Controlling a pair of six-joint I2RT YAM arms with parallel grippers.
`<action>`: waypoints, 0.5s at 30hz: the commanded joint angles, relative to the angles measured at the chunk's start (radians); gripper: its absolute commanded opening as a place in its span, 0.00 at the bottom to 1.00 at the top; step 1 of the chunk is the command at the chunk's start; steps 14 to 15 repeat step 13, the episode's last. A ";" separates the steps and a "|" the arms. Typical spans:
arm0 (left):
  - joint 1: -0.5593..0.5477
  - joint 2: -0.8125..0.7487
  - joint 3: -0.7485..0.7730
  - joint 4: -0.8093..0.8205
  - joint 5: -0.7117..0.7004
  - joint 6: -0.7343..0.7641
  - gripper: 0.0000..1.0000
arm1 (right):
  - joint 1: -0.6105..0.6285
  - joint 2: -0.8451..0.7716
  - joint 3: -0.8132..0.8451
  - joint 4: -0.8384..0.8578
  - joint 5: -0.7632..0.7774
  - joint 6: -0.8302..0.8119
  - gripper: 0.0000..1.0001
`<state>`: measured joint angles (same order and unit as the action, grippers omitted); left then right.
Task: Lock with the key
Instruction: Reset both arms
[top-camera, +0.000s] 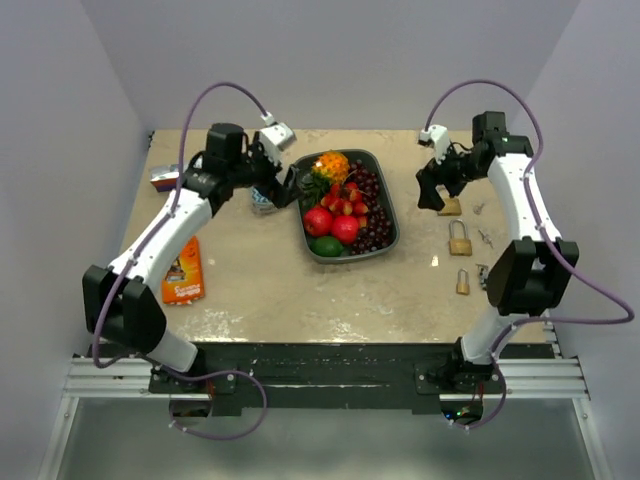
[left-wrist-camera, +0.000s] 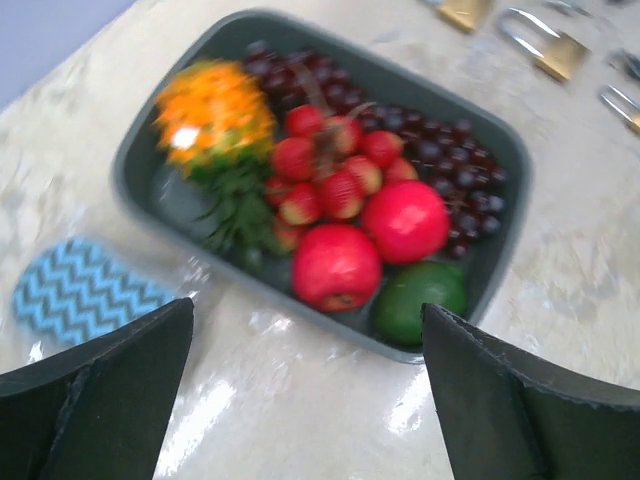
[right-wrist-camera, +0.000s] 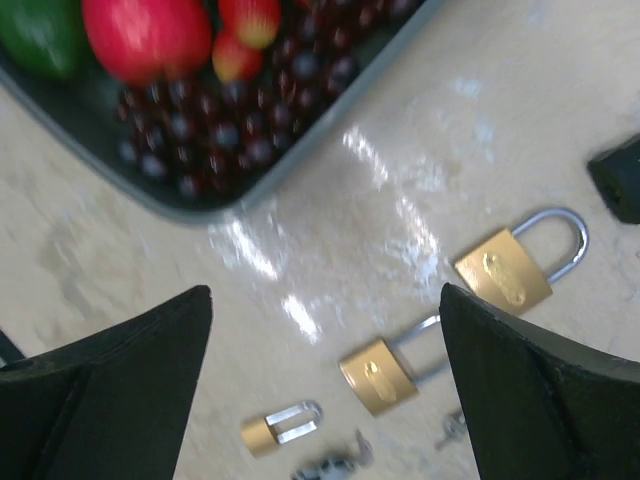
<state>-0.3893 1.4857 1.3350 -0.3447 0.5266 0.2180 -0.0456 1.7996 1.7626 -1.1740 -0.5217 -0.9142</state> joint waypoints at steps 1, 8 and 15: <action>0.162 0.110 0.133 -0.220 -0.010 -0.178 0.99 | 0.021 -0.169 -0.182 0.480 -0.149 0.535 0.99; 0.270 0.107 0.006 -0.234 -0.108 -0.154 0.99 | 0.110 -0.333 -0.498 0.741 0.008 0.718 0.99; 0.280 0.039 -0.071 -0.205 -0.140 -0.147 0.99 | 0.112 -0.405 -0.586 0.781 0.005 0.753 0.99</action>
